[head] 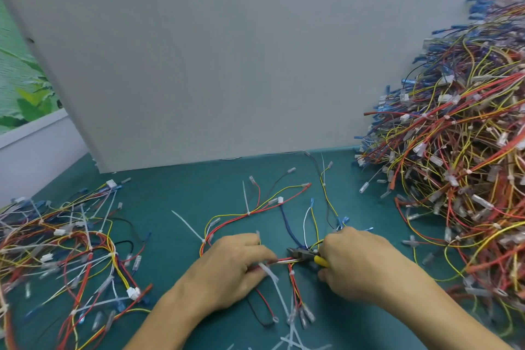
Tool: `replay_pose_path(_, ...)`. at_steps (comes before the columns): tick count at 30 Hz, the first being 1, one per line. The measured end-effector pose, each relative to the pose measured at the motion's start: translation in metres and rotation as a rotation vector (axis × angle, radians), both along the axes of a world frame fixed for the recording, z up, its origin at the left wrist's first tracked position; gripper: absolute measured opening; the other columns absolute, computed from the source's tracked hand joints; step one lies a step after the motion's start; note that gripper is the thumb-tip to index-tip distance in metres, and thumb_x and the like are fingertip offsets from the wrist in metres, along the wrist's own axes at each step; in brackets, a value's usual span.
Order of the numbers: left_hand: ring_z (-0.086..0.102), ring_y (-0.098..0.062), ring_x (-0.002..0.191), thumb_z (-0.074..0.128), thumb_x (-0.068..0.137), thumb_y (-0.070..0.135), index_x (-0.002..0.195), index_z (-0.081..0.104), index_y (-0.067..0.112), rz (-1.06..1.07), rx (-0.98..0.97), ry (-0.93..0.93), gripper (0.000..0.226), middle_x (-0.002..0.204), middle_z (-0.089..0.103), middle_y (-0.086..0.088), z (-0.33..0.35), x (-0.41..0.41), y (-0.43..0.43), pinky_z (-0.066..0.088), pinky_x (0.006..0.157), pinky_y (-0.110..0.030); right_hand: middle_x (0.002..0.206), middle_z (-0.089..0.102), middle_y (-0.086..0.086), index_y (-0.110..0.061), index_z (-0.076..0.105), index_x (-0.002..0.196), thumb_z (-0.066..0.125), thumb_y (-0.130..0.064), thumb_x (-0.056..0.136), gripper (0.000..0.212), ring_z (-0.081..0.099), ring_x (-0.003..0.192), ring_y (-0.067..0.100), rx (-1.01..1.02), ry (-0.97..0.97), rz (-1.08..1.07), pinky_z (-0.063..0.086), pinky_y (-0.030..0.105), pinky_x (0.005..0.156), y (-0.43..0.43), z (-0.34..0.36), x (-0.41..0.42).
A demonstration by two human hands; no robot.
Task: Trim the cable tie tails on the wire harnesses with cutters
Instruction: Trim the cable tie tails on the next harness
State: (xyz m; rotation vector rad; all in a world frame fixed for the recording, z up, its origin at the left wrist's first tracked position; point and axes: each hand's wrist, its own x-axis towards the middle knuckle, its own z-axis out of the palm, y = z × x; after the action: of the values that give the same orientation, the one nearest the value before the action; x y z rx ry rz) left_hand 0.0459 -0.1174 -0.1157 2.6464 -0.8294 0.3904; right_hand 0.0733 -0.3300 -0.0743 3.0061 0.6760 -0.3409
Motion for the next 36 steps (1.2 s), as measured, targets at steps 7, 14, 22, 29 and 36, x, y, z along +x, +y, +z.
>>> replay_pose_path(7,0.044,0.000,0.058,0.070,0.084,0.029,0.073,0.071,0.021,0.155,-0.254,0.151,0.014,0.064,0.048,0.011,-0.009,0.005,0.002,0.030,0.057,-0.010,0.071,0.035,-0.001,-0.021,0.044,0.082,0.050,-0.031,0.091,0.015,0.045,0.076,0.028,-0.018,0.022,0.023,0.033,0.028,0.060,-0.005,0.003,0.001)
replay_pose_path(14,0.038,-0.004,0.053,0.062,0.091,0.024,0.071,0.058,0.028,0.225,-0.391,0.342,0.021,0.056,0.044,0.014,-0.004,0.007,0.006,0.030,0.055,-0.014,0.071,0.029,0.000,-0.015,0.034,0.071,0.048,-0.026,0.090,0.026,0.041,0.072,0.029,-0.050,-0.113,0.081,0.030,0.029,0.056,-0.003,0.007,-0.002)
replay_pose_path(22,0.035,-0.005,0.055,0.060,0.093,0.023,0.074,0.057,0.022,0.219,-0.393,0.379,0.019,0.055,0.041,0.014,-0.004,0.007,0.008,0.030,0.056,-0.017,0.096,0.053,0.003,-0.020,0.058,0.092,0.048,-0.018,0.081,0.014,0.051,0.081,0.033,-0.025,-0.137,0.179,0.034,0.032,0.061,0.005,0.001,-0.003)
replay_pose_path(29,0.035,-0.005,0.055,0.060,0.093,0.023,0.072,0.056,0.029,0.225,-0.407,0.400,0.022,0.055,0.042,0.013,-0.003,0.006,0.007,0.030,0.057,-0.016,0.088,0.041,-0.002,-0.023,0.053,0.088,0.048,-0.024,0.086,0.006,0.041,0.074,0.028,-0.048,-0.241,0.212,0.018,0.028,0.047,0.006,-0.002,0.001)
replay_pose_path(36,0.034,-0.005,0.055,0.060,0.093,0.022,0.073,0.056,0.028,0.219,-0.425,0.411,0.021,0.055,0.040,0.012,-0.003,0.007,0.007,0.030,0.056,-0.017,0.087,0.039,-0.003,-0.022,0.057,0.094,0.048,-0.024,0.086,0.011,0.039,0.076,0.028,-0.041,-0.269,0.227,0.018,0.029,0.048,0.006,-0.005,0.003)
